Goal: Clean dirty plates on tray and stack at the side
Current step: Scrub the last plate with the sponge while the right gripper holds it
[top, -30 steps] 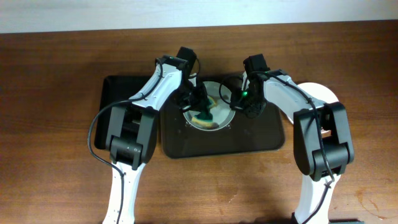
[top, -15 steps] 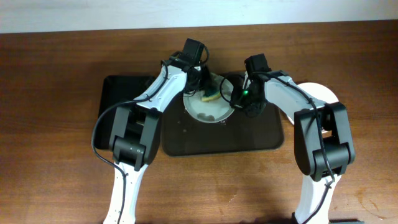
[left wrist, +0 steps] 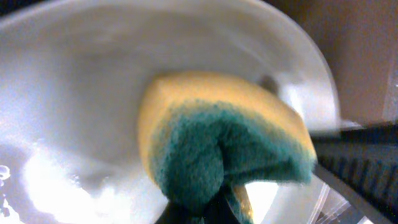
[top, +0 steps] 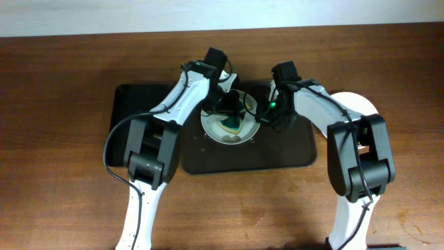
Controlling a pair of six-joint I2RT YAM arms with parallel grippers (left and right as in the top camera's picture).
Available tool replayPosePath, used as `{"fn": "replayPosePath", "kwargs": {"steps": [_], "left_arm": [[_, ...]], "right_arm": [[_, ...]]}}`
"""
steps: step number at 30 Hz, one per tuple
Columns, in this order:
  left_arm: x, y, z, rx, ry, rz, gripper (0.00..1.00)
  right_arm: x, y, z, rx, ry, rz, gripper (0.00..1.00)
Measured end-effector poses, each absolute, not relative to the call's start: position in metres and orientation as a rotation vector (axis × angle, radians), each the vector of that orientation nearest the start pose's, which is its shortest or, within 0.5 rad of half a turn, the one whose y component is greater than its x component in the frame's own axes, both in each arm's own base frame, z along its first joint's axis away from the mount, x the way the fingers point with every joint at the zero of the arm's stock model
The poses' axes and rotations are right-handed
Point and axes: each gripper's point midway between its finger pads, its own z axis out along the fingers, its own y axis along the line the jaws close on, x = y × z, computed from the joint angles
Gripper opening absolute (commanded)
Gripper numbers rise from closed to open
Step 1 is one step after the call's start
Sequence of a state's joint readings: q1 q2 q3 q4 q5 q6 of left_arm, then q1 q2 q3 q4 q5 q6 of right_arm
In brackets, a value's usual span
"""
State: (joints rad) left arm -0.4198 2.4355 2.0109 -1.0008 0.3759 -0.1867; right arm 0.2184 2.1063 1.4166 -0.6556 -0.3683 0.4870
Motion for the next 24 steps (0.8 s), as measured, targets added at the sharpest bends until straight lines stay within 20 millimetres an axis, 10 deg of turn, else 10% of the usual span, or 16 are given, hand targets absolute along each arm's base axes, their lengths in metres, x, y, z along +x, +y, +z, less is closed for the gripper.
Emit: {"fn": "replayPosePath", "kwargs": {"steps": [10,17,24], "left_arm": [[0.440,-0.186,0.015,0.318,3.038,0.213,0.00],[0.383,-0.255,0.015,1.070,3.025,-0.452,0.00],[0.458,-0.273,0.014,0.753,2.823,-0.284,0.00]], "right_arm": [[0.407,0.162,0.002,0.316,2.979,0.664,0.04],[0.405,0.160,0.002,0.297,2.987,0.656,0.04],[0.413,0.146,0.002,0.388,2.964,0.615,0.04]]}}
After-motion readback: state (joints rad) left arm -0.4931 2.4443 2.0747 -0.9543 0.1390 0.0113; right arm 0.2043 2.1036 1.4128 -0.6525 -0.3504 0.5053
